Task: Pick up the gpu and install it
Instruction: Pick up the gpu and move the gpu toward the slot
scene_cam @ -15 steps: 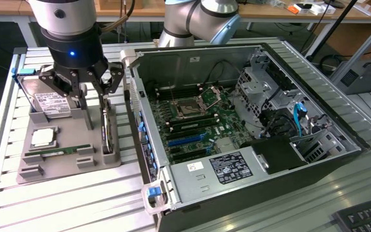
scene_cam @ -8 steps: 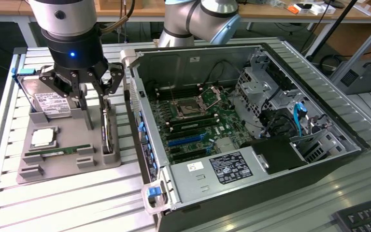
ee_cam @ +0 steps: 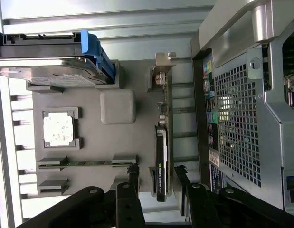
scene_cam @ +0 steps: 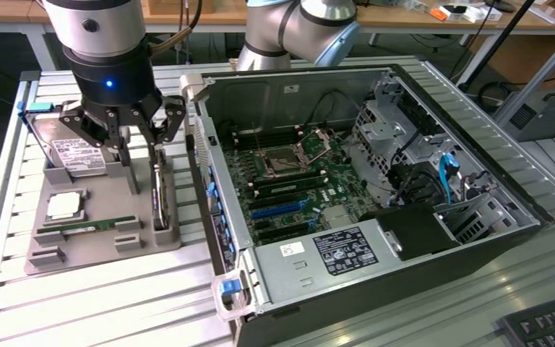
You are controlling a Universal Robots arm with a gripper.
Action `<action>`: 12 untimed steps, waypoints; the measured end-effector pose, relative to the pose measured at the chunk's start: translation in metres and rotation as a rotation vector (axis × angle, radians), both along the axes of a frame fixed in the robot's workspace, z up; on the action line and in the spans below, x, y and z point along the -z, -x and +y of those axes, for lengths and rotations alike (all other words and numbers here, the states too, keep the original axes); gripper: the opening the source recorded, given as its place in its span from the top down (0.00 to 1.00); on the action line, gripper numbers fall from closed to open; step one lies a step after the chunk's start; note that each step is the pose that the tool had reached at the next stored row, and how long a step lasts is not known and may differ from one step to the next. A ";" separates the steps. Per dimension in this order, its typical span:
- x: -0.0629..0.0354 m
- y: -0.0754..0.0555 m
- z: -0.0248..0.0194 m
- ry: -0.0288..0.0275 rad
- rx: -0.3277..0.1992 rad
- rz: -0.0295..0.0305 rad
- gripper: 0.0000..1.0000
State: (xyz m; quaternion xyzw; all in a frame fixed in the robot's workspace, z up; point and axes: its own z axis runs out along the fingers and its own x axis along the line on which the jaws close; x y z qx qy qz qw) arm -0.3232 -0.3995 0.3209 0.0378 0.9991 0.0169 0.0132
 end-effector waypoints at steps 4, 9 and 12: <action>0.0011 0.000 0.0000 0.0002 0.000 0.0000 0.58; 0.0024 0.000 0.0000 0.0004 0.000 0.0000 0.58; 0.0032 0.000 0.0000 0.0006 0.000 0.0000 0.58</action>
